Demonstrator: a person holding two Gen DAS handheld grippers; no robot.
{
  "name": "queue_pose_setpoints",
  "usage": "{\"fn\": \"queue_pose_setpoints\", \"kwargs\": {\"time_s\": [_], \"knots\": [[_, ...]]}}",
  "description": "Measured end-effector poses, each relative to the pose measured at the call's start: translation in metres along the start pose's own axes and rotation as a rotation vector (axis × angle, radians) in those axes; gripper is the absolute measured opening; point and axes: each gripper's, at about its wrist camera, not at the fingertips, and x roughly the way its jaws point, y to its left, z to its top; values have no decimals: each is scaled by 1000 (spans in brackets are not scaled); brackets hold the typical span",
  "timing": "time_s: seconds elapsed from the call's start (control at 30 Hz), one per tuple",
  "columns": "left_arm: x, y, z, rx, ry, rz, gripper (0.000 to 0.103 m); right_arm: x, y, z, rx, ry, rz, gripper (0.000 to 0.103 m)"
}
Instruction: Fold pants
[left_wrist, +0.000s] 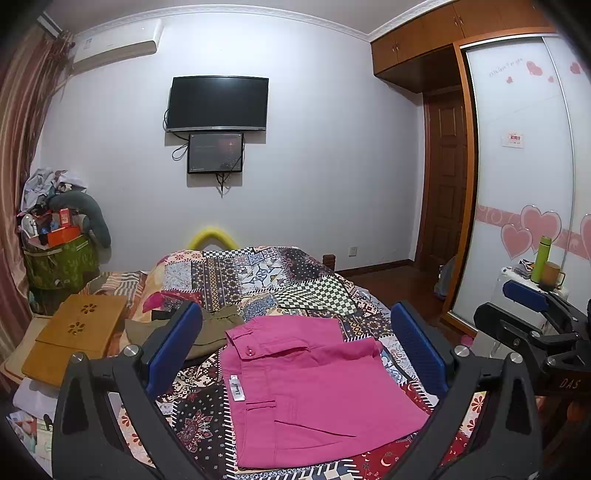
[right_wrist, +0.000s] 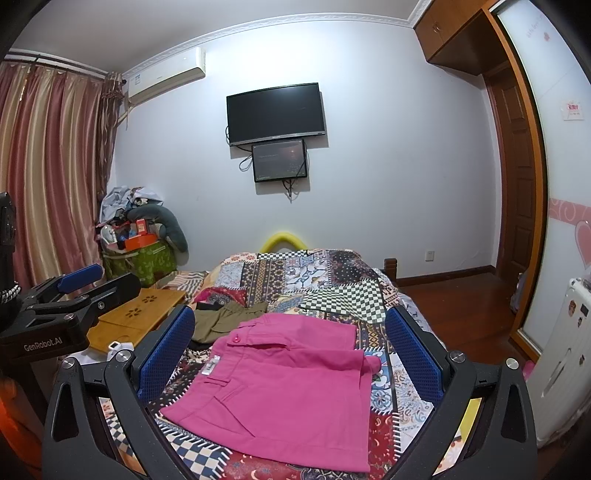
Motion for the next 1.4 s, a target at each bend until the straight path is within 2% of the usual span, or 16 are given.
{"fn": "queue_pose_setpoints", "kwargs": {"time_s": [0.97,1.17,1.4], "knots": [[2,4,-1,-6,5,-1,103,3,-1,-1,-3,7,-5,102],[20,7,-5,-8,48,-3,103,10,-3,-3,-7,25,-7,102],[69,22,-24,-7,175,13,103,37,-24,-20,7,99,-47,102]]}}
